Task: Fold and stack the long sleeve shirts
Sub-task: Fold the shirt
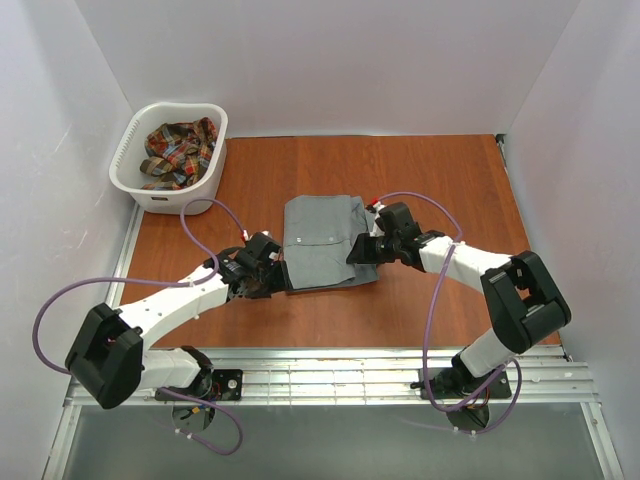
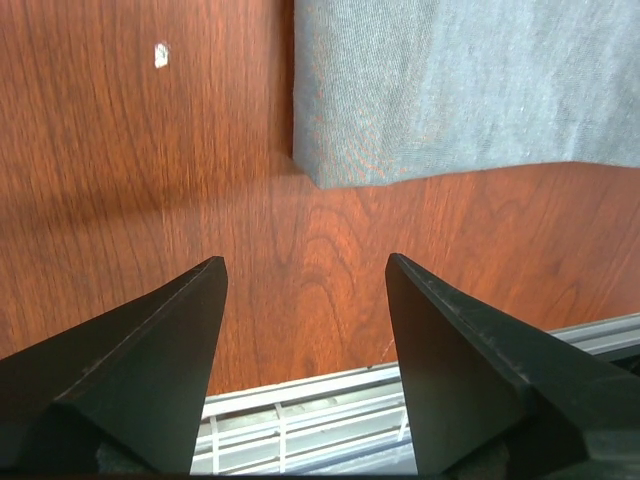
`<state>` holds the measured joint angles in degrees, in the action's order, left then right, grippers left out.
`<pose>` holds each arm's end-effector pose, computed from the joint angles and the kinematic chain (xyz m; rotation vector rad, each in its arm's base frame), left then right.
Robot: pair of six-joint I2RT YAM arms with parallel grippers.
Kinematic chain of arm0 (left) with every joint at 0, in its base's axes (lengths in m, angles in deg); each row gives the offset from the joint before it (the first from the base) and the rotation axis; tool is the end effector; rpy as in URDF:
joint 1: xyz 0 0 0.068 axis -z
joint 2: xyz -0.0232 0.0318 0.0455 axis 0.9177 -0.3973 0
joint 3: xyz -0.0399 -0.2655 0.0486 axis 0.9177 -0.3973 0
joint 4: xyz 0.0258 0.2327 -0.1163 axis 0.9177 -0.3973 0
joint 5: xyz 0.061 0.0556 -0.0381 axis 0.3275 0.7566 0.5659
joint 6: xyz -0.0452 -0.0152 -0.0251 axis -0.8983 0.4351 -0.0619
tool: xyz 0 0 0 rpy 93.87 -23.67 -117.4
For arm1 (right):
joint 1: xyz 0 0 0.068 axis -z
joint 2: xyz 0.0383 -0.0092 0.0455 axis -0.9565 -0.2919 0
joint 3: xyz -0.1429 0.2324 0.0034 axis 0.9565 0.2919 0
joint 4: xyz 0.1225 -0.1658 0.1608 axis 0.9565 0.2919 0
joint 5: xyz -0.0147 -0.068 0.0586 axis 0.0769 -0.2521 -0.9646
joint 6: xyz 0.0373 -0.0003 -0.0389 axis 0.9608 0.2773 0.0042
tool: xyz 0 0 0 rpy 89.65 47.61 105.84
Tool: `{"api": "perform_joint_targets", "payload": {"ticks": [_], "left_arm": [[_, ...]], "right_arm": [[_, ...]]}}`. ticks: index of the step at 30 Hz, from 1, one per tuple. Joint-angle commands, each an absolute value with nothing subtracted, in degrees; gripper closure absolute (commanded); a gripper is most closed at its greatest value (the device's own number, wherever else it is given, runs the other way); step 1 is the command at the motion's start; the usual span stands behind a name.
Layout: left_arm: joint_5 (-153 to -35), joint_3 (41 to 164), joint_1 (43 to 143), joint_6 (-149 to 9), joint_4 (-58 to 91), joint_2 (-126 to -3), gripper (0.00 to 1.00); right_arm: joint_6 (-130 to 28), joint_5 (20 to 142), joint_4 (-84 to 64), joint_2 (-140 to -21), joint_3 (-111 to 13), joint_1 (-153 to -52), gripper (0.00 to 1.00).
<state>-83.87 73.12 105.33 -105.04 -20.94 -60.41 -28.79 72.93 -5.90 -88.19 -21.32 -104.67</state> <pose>0.1773 -0.1408 0.2007 -0.2035 2.7485 -0.4037 0.2629 0.1736 0.1845 -0.2038 2.4836 0.8156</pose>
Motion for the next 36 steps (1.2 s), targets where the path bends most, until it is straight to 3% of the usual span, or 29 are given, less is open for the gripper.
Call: {"api": "perform_joint_targets", "payload": {"ticks": [1,25,27,31,36], "left_arm": [[-81.5,72.4,105.7,-104.7,-18.8,-60.9,0.39],[-76.4,75.8,109.2,-96.5,-12.5,-73.8,0.51],[-76.3,75.5,109.3,-96.2,-12.3,-73.6,0.51],[-75.5,75.7,109.2,-95.7,-12.5,-73.5,0.52],[-74.2,76.4,109.2,-95.8,-13.4,-74.0,0.54]], "right_arm": [[-28.3,72.8,-5.5,-88.8,-23.7,-105.0,0.67],[-26.8,71.3,-3.9,-90.8,-27.2,-105.0,0.67],[-27.1,71.5,-3.8,-91.0,-27.8,-105.0,0.74],[-28.7,73.2,-1.6,-90.5,-30.2,-105.0,0.99],[-30.9,75.9,3.2,-89.0,-34.4,-104.5,0.99]]}}
